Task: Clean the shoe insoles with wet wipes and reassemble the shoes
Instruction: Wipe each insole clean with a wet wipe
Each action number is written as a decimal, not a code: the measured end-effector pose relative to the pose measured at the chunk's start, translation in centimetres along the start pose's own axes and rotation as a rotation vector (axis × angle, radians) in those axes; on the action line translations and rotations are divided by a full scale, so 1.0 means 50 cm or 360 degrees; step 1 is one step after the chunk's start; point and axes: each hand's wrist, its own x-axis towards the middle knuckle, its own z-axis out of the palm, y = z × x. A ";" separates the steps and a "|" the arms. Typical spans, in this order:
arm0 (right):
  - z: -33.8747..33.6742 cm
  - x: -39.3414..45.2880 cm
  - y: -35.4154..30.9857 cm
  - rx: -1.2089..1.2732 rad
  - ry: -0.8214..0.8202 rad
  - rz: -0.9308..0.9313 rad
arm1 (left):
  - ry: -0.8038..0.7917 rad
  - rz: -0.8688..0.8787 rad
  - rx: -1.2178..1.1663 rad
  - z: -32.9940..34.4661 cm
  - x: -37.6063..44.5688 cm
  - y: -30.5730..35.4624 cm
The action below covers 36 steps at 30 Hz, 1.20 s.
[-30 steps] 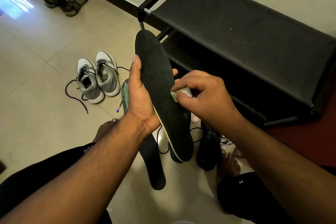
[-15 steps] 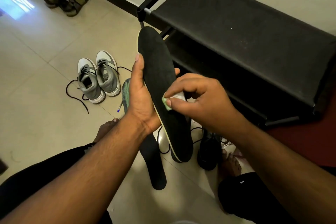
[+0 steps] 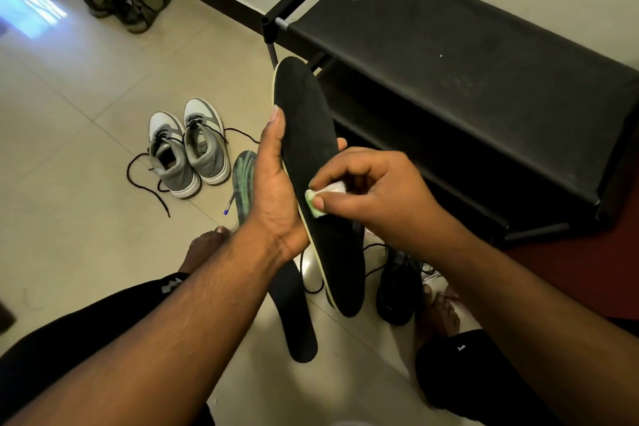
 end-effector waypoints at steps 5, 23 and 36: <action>-0.024 0.012 0.034 -0.0403 0.0218 0.0247 | 0.0041 0.0092 0.0007 -0.004 0.005 0.001; -0.044 0.021 0.036 -0.0362 0.0376 0.0206 | 0.0065 0.0122 0.0012 0.011 0.001 -0.005; -0.043 0.019 0.047 -0.0588 0.0338 0.0135 | 0.0017 0.0123 0.0003 0.018 -0.009 -0.018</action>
